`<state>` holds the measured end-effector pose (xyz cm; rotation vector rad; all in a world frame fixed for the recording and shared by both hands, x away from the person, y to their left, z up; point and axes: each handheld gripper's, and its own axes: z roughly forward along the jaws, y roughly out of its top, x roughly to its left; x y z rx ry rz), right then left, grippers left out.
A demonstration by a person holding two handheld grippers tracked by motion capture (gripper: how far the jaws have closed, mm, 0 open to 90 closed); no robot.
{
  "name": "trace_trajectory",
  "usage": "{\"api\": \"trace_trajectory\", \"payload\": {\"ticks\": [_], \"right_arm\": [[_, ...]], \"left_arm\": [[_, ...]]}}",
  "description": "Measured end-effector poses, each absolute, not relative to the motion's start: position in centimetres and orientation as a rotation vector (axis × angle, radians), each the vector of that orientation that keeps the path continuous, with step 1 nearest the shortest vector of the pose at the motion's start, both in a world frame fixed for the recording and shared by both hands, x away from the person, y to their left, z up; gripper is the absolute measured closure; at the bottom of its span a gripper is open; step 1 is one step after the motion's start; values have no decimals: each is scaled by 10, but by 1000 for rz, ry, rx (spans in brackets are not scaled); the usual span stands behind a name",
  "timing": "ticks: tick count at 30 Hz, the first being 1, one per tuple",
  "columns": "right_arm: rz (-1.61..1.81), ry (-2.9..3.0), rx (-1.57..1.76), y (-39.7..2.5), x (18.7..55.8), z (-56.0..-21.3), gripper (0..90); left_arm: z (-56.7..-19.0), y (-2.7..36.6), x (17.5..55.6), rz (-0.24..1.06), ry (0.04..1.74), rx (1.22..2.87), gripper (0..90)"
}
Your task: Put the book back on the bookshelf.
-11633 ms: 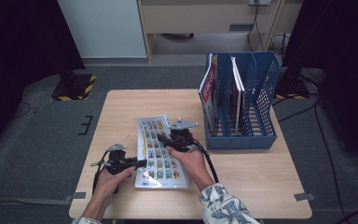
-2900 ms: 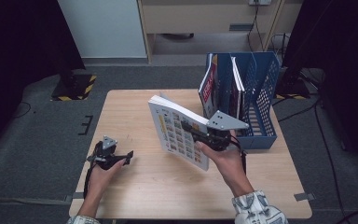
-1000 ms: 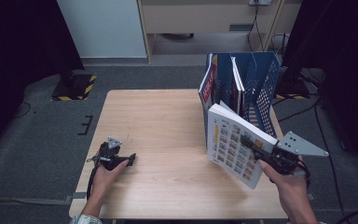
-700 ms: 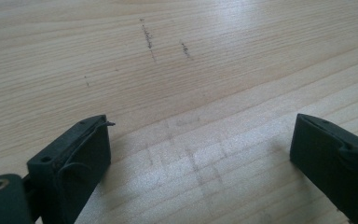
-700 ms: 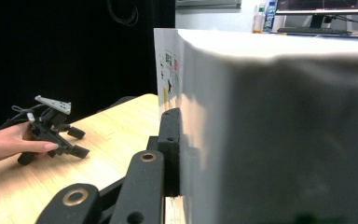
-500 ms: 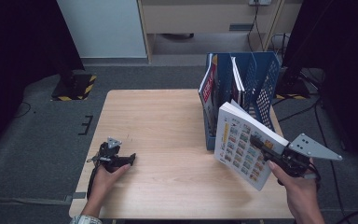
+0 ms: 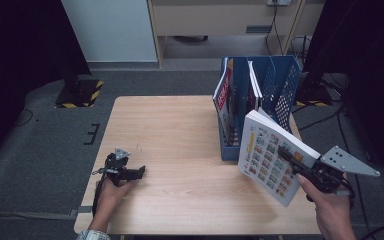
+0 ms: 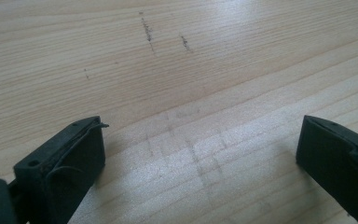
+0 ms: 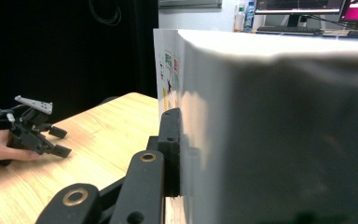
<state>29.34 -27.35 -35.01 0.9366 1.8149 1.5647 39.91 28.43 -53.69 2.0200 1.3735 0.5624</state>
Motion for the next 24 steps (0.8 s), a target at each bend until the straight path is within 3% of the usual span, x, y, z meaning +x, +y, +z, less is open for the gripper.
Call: {"api": "trace_trajectory", "payload": {"ticks": [24], "right_arm": [[1523,1713,1011,-299,286,-316,740]], "left_arm": [[-537,285,399,574,1394,2011,1]]}}
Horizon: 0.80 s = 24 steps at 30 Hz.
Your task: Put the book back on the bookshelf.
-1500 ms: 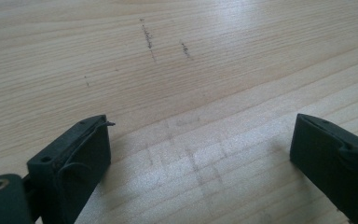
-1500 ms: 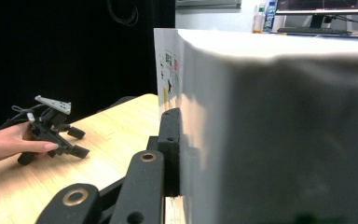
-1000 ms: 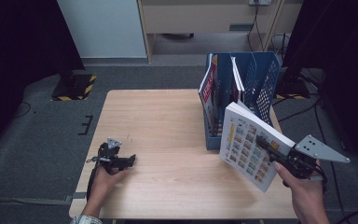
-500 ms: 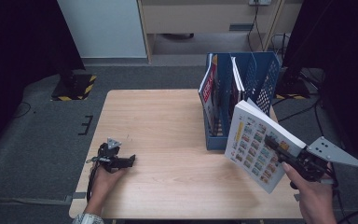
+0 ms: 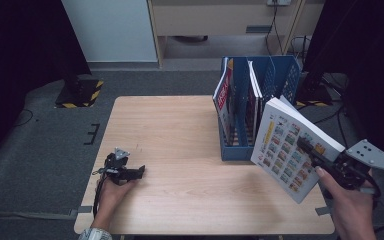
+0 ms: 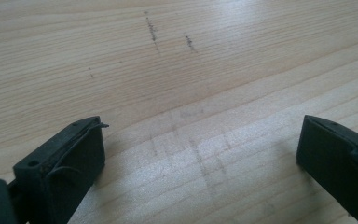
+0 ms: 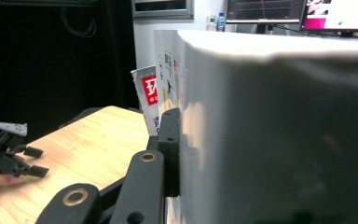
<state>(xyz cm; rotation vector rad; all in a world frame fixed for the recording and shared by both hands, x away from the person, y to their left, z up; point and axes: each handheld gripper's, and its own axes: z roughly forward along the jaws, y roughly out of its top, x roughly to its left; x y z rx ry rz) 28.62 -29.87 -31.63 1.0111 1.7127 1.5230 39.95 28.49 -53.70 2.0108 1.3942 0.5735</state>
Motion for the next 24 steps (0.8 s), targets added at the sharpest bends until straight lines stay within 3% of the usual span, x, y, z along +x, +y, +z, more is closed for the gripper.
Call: {"api": "trace_trajectory", "payload": {"ticks": [13,24], "right_arm": [[1468,1644,1056,-305,297,-287,740],[1310,1568,1104,-298,338,-271,740]], "left_arm": [[-537,285,399,574,1396,2010,1],[-537,284,399,577,1401,2002,1]]}}
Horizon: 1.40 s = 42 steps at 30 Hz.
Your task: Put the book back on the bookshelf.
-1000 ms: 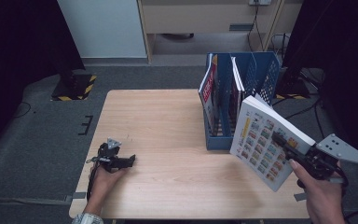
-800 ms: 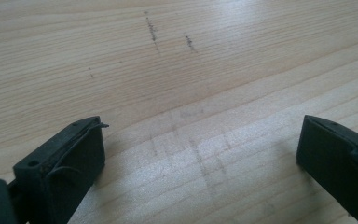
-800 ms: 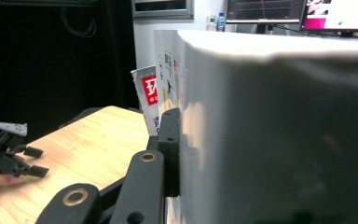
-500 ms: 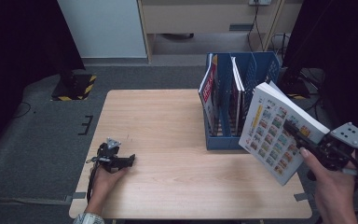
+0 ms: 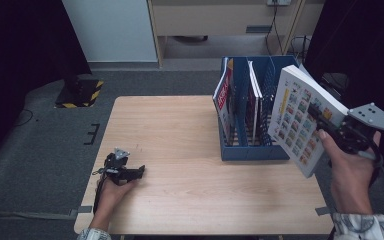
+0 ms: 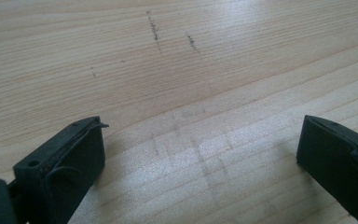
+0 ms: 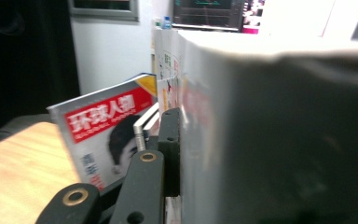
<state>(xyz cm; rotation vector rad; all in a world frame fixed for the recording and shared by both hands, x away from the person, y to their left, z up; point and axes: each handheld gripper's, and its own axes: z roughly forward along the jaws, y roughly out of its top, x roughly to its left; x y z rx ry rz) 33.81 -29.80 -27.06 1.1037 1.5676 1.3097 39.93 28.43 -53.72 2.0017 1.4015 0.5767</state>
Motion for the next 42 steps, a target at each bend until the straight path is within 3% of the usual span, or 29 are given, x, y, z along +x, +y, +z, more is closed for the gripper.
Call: {"api": "trace_trajectory", "payload": {"ticks": [18,42], "right_arm": [[1237,1447,1256,-304,406,-292,740],[1214,1426,1305,-303,443,-295,740]], "left_arm": [[-537,285,399,576,1400,2008,1],[-537,285,399,577,1400,2008,1]]}}
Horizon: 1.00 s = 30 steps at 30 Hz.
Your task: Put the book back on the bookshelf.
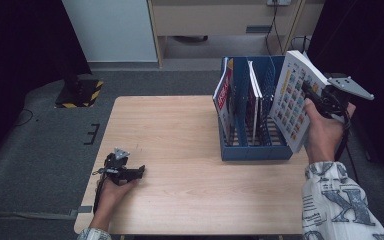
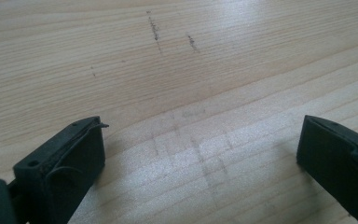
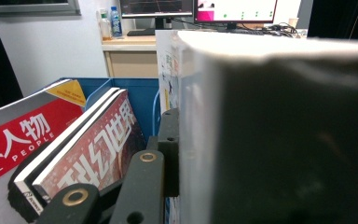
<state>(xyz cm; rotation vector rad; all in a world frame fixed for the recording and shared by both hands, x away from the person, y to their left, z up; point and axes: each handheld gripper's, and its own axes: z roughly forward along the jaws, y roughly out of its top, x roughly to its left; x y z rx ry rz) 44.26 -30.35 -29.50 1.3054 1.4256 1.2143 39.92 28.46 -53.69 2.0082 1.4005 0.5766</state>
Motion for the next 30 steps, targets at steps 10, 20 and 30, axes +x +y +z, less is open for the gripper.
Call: {"api": "trace_trajectory", "payload": {"ticks": [10,20,30], "right_arm": [[1236,1436,1288,-296,455,-297,740],[1242,1411,1306,-297,473,-295,740],[1231,1390,1307,-290,488,-296,740]], "left_arm": [[-537,285,399,577,1402,2007,1],[-537,284,399,579,1407,2003,1],[-537,284,398,580,1411,2001,1]]}}
